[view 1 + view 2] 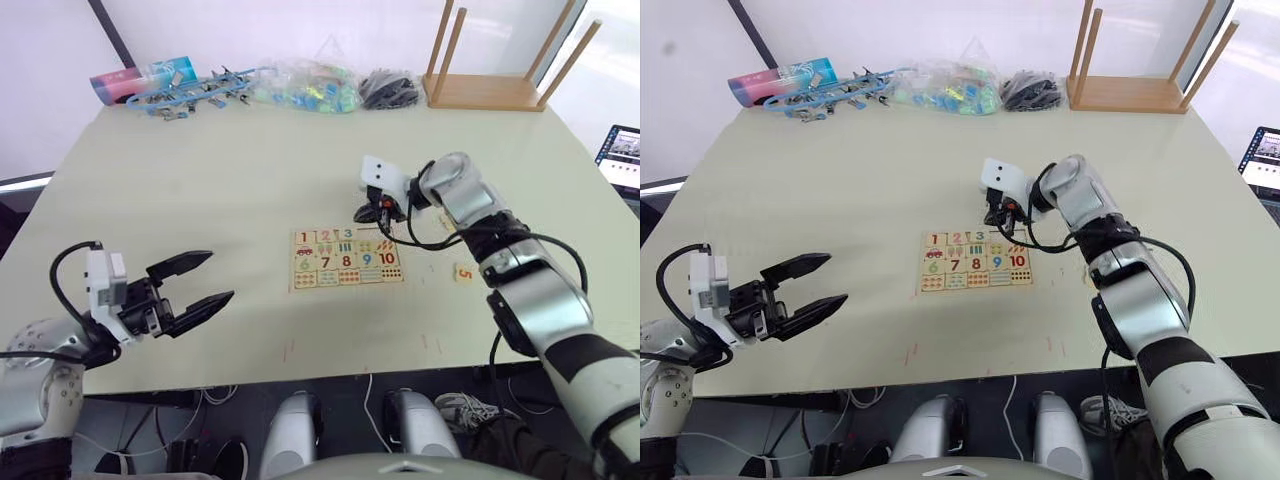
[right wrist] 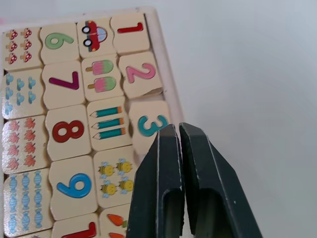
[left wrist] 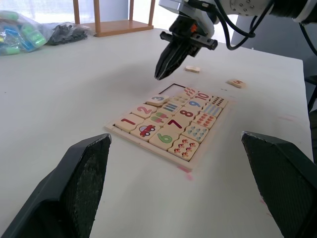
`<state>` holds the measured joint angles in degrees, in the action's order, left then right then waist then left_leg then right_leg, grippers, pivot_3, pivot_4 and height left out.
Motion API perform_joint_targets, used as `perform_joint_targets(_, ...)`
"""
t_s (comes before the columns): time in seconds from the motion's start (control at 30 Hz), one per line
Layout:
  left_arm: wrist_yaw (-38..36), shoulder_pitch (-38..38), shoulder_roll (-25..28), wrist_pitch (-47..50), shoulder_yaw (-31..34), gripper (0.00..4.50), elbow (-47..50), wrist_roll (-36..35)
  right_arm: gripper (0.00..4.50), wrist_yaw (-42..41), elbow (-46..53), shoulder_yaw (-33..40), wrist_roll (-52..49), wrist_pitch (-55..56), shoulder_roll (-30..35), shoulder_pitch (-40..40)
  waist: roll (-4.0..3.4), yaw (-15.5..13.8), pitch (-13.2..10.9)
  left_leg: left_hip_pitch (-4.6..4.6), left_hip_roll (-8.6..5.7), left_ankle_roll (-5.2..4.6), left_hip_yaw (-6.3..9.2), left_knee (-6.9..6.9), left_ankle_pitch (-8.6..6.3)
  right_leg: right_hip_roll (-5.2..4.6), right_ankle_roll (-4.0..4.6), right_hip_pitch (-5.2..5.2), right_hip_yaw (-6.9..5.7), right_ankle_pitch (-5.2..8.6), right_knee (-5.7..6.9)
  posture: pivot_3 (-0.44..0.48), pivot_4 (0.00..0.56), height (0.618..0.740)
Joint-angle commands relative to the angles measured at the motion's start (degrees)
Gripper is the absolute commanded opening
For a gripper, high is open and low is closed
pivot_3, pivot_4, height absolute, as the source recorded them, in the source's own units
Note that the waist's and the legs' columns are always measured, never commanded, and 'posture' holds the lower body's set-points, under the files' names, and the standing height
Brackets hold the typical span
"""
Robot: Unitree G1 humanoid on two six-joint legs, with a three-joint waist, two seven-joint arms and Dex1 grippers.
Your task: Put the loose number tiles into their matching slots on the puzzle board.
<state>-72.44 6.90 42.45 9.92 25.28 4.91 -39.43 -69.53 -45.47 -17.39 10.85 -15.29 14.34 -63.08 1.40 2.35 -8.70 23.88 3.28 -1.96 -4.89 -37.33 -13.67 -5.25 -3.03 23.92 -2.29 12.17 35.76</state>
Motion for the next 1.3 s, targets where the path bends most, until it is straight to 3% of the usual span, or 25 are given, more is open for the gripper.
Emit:
perform_joint_targets(0.03, -0.6, -0.6, 0.7, -0.2, 0.3, 4.50, 0.2, 0.1, 0.08, 0.9, 5.4, 0.5, -1.1, -1.7, 1.3, 1.0, 0.01, 0.0, 0.0, 0.00, 0.00, 0.00, 0.00, 0.00, 0.00, 0.00, 0.00, 0.00, 0.00, 0.00, 0.00, 0.000, 0.150, 0.737)
perform_joint_targets(1.3, -0.5, -0.6, 1.5, -0.2, 0.7, 4.50, 0.3, -0.1, 0.08, 5.8, 3.8, -1.5, -1.8, -0.5, -0.3, 4.2, 0.01, 0.0, 0.0, -0.02, 0.00, -0.01, 0.02, 0.00, 0.00, 0.01, 0.00, -0.01, 0.00, 0.00, 0.00, 0.000, 0.150, 0.737)
